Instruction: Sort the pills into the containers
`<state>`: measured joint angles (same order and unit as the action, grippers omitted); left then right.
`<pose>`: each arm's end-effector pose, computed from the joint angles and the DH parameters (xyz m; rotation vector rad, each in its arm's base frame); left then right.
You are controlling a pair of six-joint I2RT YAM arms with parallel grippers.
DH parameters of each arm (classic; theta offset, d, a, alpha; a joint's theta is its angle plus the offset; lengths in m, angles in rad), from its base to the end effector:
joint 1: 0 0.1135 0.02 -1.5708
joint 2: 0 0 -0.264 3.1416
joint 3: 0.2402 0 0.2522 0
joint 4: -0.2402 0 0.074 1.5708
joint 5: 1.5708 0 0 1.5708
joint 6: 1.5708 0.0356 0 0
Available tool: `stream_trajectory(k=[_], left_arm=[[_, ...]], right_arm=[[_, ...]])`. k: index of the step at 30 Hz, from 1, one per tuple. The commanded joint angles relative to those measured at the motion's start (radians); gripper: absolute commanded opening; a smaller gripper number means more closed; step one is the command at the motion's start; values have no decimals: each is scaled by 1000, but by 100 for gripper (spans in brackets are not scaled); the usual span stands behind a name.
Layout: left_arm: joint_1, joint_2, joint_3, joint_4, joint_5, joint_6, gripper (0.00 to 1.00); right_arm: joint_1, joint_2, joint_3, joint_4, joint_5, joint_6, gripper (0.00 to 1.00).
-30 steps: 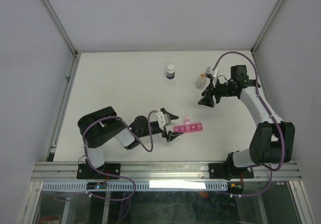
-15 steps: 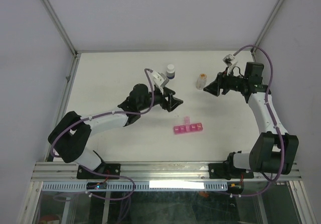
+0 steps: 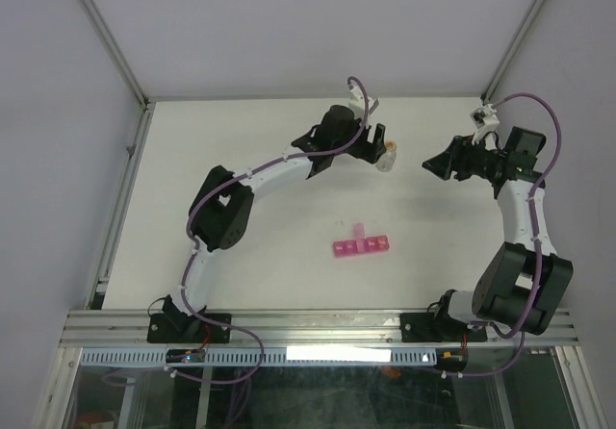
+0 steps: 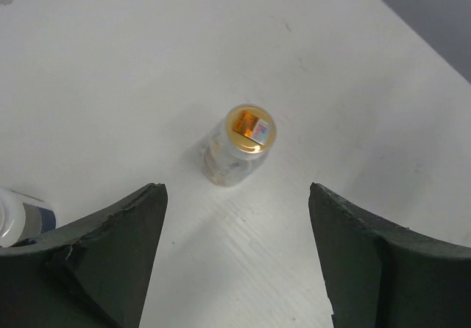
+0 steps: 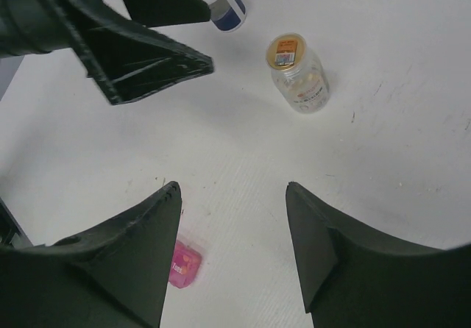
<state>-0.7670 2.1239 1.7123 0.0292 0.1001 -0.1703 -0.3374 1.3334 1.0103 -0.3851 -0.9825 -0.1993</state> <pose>0.3638 -0.3556 0.2543 0.6588 1.9096 -0.7064 0.2745 -0.0649 0.2882 -0.3468 1.9924 0.7734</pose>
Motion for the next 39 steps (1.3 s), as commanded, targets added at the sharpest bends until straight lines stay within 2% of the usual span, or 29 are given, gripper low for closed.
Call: stream_trajectory(k=[1, 6, 10, 15, 19, 22, 26, 28, 30, 33, 36, 39], left_arm=[[-24, 150, 244, -149, -81, 29, 82], [-48, 268, 397, -156, -132, 45, 88], [-53, 349, 474, -157, -144, 39, 87], [-63, 413, 531, -158, -170, 37, 83], [-64, 449, 565, -155, -168, 33, 75], [-63, 463, 583, -152, -163, 33, 62], [-68, 447, 580, -130, -148, 37, 32], [-68, 420, 563, -120, -139, 40, 21], [-68, 353, 494, -86, -132, 32, 13], [-68, 167, 243, 56, -120, 1, 4], [-68, -79, -169, 315, -108, -51, 0], [-68, -348, -509, 536, -106, -123, 0]], right_arm=[[-15, 2, 3, 38, -34, 9, 62], [-17, 12, 4, 38, -38, 8, 62], [-19, 15, 4, 36, -40, 6, 62], [-20, 19, 2, 35, -44, 7, 62], [-21, 21, 2, 34, -45, 8, 62], [-20, 23, 1, 35, -47, 8, 62], [-20, 27, -5, 36, -63, 4, 62], [-20, 26, -8, 29, -82, -9, 61], [-19, 14, -11, 24, -102, -28, 61], [-16, -27, -26, 21, -156, -72, 61], [-2, -91, -62, 49, -260, -134, 62], [72, -168, -115, 73, -362, -257, 69]])
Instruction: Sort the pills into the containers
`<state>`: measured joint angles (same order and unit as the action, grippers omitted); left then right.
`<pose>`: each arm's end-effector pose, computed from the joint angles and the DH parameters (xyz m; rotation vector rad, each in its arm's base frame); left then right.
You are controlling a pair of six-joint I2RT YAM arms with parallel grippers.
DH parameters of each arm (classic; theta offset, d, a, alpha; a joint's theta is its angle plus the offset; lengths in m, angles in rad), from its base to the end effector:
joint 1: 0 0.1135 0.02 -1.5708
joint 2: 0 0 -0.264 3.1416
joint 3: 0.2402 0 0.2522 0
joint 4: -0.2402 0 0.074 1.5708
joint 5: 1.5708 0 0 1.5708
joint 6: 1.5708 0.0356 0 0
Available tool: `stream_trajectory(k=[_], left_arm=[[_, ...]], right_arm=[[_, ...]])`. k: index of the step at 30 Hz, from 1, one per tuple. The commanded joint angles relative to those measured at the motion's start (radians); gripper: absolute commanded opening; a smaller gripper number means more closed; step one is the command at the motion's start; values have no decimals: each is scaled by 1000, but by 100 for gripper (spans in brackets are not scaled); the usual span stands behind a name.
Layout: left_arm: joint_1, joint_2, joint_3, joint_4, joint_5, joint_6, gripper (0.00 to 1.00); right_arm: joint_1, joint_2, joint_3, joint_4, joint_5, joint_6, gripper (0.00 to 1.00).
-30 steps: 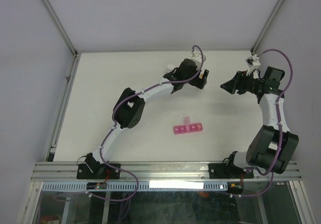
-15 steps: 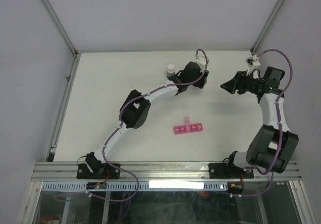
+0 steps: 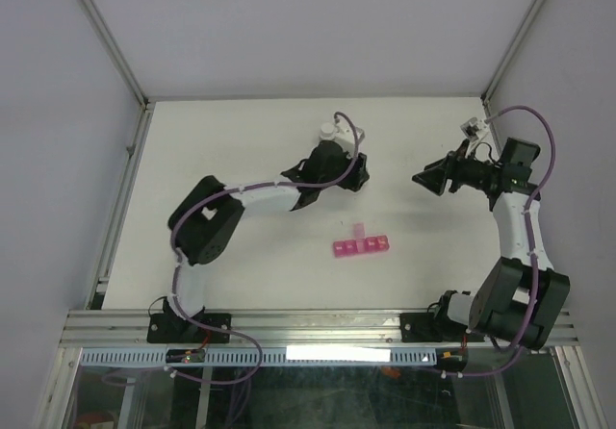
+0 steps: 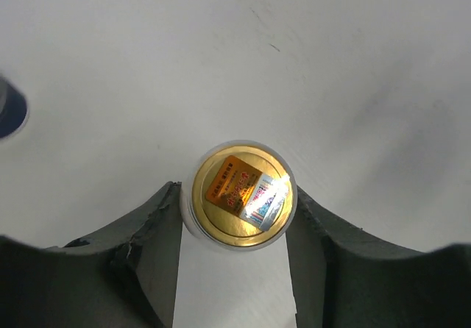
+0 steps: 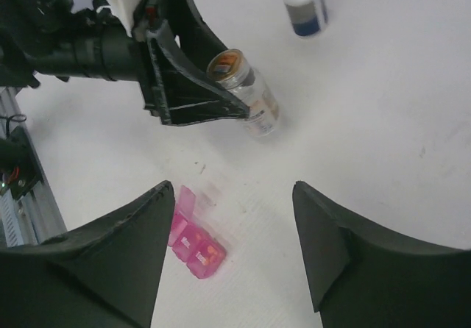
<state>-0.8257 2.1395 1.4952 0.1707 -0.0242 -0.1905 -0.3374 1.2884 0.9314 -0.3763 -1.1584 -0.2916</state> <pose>0.3339 -0.3607 0.1868 0.6409 1.9994 -0.6021 0.2585 -0.0561 0.2786 -0.5005 1.8787 0.9040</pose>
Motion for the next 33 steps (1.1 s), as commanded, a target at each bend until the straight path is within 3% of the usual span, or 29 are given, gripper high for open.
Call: stream_trajectory(k=[1, 5, 7, 10, 13, 18, 33], left_arm=[[-9, -439, -388, 443, 15, -126, 0], [-9, -690, -699, 580, 21, -235, 0], [-9, -820, -829, 632, 20, -299, 0], [-11, -946, -980, 702, 5, -426, 0], [-26, -1035, -1061, 694, -38, -522, 0], [-89, -1086, -1120, 690, -168, -622, 0], [-197, -867, -989, 715, -296, -706, 0]], right_arm=[[112, -154, -48, 61, -185, -219, 74], [264, -280, -109, 146, -177, -352, 96], [297, -256, -52, 94, -236, -393, 97], [421, -235, 28, -16, -130, -495, 97], [505, -210, 73, 10, -89, -430, 96], [584, -204, 27, 88, -36, -414, 95], [813, -174, -111, 259, 297, -384, 90]])
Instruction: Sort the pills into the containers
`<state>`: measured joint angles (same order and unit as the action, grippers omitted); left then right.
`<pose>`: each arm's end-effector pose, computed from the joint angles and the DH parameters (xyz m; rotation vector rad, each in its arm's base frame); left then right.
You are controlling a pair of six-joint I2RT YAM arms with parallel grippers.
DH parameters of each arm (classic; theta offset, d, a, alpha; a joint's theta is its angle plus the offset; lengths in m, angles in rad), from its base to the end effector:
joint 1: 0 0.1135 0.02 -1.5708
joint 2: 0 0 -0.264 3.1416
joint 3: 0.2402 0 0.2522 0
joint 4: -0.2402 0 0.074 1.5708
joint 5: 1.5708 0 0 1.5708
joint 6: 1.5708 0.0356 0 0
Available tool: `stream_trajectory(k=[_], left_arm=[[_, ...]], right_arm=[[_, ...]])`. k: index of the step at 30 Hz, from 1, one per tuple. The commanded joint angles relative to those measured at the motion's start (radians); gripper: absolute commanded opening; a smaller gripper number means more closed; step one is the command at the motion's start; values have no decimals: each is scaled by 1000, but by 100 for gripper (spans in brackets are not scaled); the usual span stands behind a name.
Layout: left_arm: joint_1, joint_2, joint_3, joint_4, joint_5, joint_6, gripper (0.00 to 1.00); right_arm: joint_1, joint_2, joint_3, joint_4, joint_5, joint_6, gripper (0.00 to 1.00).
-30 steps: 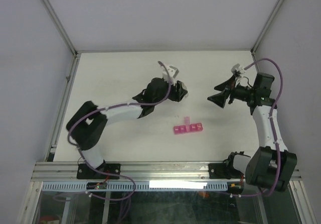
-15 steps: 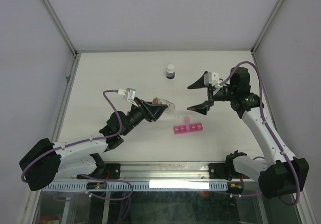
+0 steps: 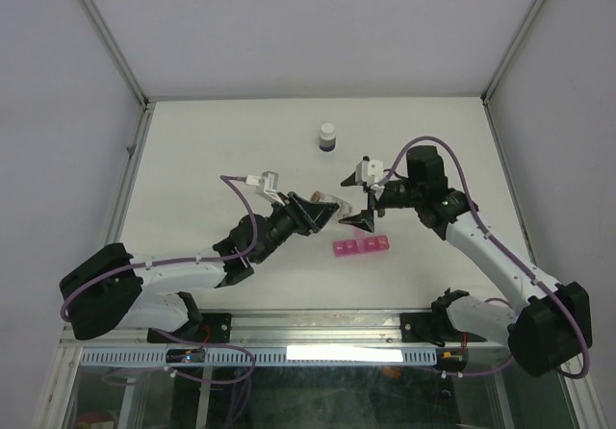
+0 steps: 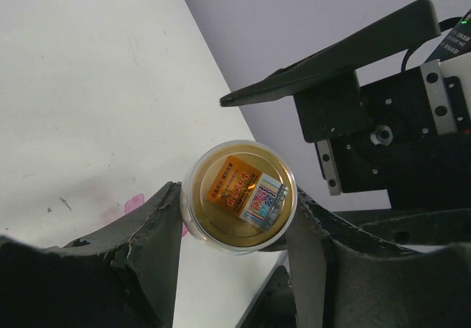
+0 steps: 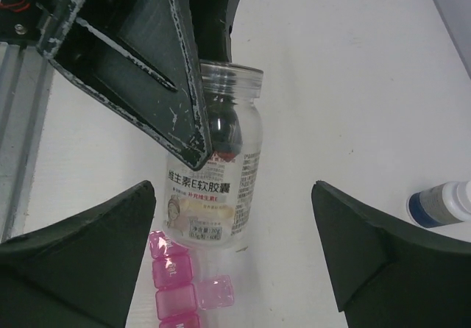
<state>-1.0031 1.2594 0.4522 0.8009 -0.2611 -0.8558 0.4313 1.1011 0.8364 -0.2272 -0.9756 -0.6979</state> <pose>0.1477 -0.2145 0.2287 -0.0965 1.7185 -1.2249 0.2016 0.1252 0.2984 -1.4706 1.2353 0.8169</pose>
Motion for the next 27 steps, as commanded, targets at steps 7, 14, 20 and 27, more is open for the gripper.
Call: stream_trajectory(k=[7, 14, 20, 27], left_arm=[[-33, 38, 61, 103, -96, -76, 0], [-37, 45, 51, 137, -104, -89, 0], [-37, 67, 46, 182, -83, -97, 0], [-37, 69, 41, 206, -58, -76, 29]], right_arm=[[104, 43, -20, 180, 208, 90, 77], [127, 57, -24, 201, 221, 120, 68], [135, 64, -15, 197, 235, 123, 67], [134, 58, 9, 153, 212, 114, 31]])
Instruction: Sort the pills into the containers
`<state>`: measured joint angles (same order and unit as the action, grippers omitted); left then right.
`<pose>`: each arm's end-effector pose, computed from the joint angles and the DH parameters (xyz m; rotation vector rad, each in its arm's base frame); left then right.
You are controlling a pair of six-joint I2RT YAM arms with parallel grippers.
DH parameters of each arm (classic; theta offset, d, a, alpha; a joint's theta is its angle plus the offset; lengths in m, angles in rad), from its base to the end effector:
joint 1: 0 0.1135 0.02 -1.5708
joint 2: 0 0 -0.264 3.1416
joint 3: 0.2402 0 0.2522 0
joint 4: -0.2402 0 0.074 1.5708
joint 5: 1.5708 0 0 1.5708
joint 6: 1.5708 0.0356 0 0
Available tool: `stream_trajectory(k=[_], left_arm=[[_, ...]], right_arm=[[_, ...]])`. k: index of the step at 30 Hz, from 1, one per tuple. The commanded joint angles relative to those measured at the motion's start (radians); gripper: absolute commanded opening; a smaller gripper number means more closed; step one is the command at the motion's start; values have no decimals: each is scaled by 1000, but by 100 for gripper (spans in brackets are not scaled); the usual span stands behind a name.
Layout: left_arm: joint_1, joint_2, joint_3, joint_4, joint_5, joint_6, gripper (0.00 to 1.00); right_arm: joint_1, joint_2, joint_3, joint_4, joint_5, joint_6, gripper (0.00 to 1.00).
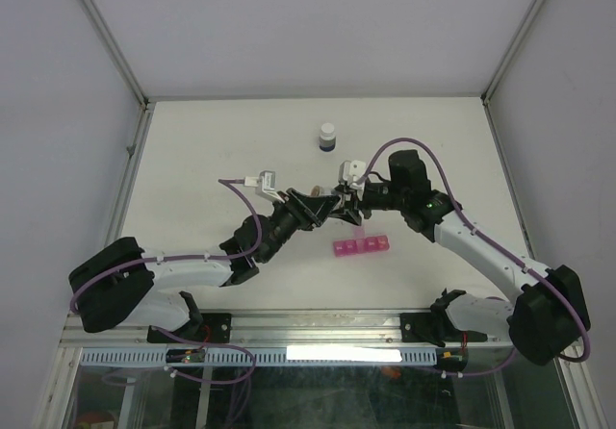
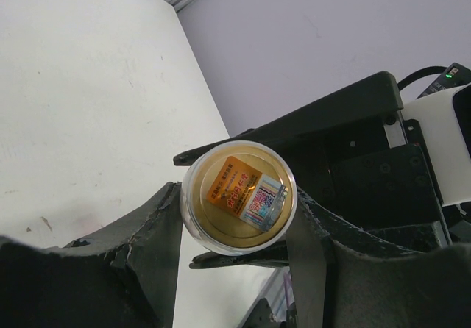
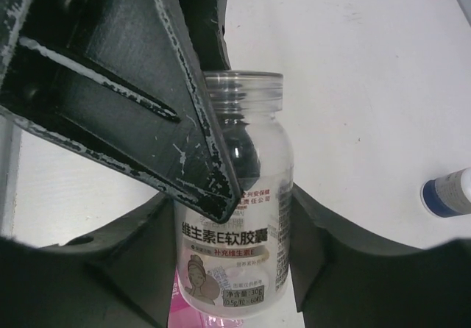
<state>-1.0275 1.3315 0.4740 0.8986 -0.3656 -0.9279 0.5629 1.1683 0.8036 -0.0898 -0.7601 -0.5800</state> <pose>0.1506 -0.2247 0.2284 -0.2347 1.6597 -1.2521 0.2038 0.1576 0.2813 -1.4334 1.3486 0.7526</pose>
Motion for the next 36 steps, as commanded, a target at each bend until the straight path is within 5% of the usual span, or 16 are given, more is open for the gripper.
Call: stream_trajectory(k=[1, 5, 11, 15, 20, 25, 36], left_arm=[[-13, -6, 8, 129, 52, 10, 36], [-13, -61, -51, 172, 48, 86, 65], [-11, -222, -147, 175, 209, 347, 99], [-10, -379, -228, 123, 305, 599, 99], [16, -488, -166, -235, 486, 872, 99], [17, -441, -170, -218, 583, 1101, 98], [41, -240, -70, -150, 582, 1146, 85]], right_arm=[[-1, -11, 45, 4, -11, -9, 24], [-50, -30, 49, -28, -102, -11, 9], [-108, -50, 54, -130, -221, -84, 3], [-119, -35, 84, -247, -265, -164, 2], [-121, -28, 99, -356, -324, -291, 2], [-122, -32, 73, -400, -334, -391, 0], [-100, -38, 36, -438, -314, -520, 0]])
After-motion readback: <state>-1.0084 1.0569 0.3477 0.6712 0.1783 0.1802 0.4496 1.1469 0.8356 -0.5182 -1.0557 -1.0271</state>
